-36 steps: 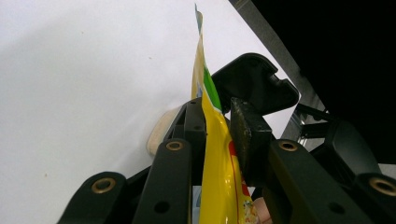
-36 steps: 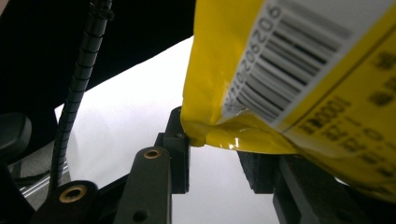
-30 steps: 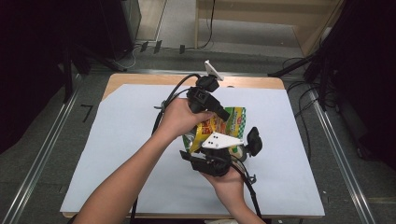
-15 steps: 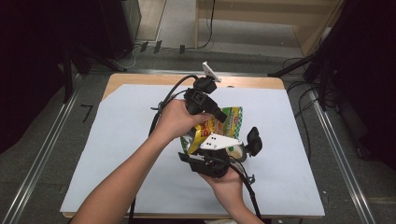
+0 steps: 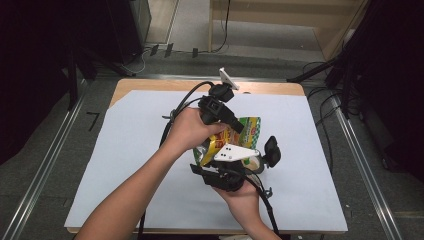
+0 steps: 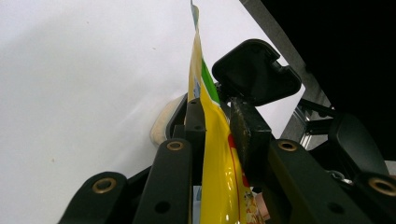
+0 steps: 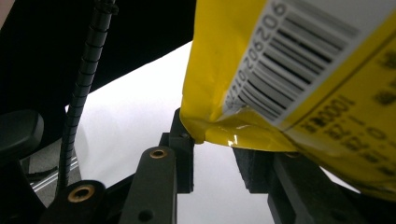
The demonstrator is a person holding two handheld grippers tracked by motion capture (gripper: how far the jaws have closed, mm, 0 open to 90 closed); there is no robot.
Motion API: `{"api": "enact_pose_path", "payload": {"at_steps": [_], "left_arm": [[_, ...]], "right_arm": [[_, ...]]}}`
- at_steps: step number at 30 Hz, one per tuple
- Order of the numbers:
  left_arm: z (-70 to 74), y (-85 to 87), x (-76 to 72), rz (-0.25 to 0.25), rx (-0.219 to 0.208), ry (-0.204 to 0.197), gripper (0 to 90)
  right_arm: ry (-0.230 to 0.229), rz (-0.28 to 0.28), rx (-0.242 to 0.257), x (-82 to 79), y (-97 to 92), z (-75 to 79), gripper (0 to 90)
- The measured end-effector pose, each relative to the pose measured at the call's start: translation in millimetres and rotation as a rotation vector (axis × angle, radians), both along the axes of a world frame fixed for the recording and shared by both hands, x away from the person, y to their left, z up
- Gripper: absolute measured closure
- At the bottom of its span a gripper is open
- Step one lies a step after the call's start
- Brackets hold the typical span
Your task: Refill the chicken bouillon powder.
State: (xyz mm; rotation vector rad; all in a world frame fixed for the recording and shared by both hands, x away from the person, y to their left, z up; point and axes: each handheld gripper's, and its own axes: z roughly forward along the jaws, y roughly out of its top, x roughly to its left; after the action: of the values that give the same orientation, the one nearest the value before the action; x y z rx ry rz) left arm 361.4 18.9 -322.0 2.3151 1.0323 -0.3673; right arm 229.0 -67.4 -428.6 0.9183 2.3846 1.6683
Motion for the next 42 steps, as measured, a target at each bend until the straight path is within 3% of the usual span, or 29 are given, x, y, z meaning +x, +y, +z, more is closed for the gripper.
{"api": "enact_pose_path", "payload": {"at_steps": [25, 42], "left_arm": [[-0.9, -3.1, -3.8, -0.016, 0.015, 0.001, 78.1], [-3.7, -0.4, -13.9, -0.033, 0.008, -0.006, 78.0]], "right_arm": [[-0.008, -0.005, -0.009, -1.4, 1.1, -1.0, 69.7], [-0.030, -0.020, -0.007, -7.0, 4.9, -10.7, 67.8]]}}
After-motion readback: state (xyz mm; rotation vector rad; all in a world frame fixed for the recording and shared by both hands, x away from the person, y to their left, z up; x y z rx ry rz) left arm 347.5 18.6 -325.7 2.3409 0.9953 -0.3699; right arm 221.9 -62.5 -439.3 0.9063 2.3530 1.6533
